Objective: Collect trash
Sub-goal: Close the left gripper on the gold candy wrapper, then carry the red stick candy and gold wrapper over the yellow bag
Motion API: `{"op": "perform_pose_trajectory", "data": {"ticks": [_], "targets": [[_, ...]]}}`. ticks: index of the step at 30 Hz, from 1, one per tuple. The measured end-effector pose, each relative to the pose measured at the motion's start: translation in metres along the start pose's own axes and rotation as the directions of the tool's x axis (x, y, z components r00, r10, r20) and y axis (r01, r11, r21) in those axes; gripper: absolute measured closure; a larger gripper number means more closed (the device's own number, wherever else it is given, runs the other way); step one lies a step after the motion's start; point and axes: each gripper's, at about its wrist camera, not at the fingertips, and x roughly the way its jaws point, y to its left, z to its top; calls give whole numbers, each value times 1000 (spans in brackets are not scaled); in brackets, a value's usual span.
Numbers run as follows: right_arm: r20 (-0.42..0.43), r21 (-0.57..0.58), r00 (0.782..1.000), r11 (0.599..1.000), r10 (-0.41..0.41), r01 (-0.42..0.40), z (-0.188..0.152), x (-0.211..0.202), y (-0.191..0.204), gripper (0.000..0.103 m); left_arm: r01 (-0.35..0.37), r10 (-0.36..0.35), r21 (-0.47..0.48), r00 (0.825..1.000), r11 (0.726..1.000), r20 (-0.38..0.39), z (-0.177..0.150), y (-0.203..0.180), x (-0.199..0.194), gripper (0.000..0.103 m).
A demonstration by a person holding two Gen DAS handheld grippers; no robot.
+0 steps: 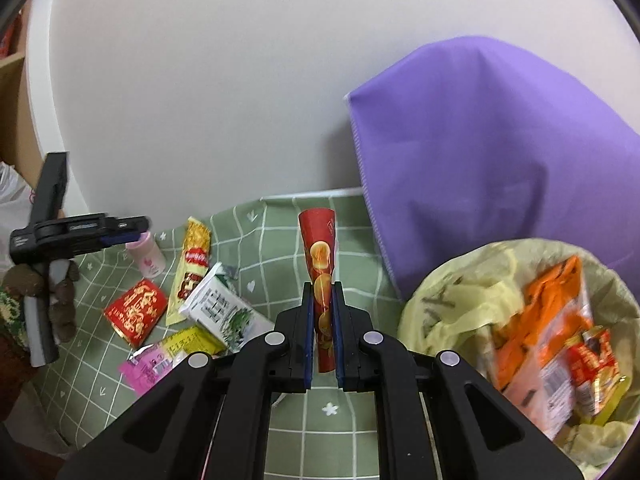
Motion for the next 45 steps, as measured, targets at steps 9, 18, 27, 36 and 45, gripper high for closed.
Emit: {"op": "perform_pose_trajectory", "data": {"ticks": [9,18,27,36,45], "targets": [[-11,-30,1000,1000,4,-4,-1,3,5,93,-169,175,69,980,983,-93,14,-15,75,62],[-1,4,1000,1000,-8,8,-3,-9,-11,93,-117,119,106,993,987,-12,19,-44,41,84],[89,20,995,998,-54,52,11,-45,-31,93,-21,-16,230,988,973,157,32,-122,-22,84],[188,64,968,985,-167,158,25,-95,-75,93,175,-240,316,954,933,179,49,-204,-47,84],[210,177,923,941,-323,289,17,-146,-142,93,383,-456,408,885,829,95,42,-295,-36,84]]}}
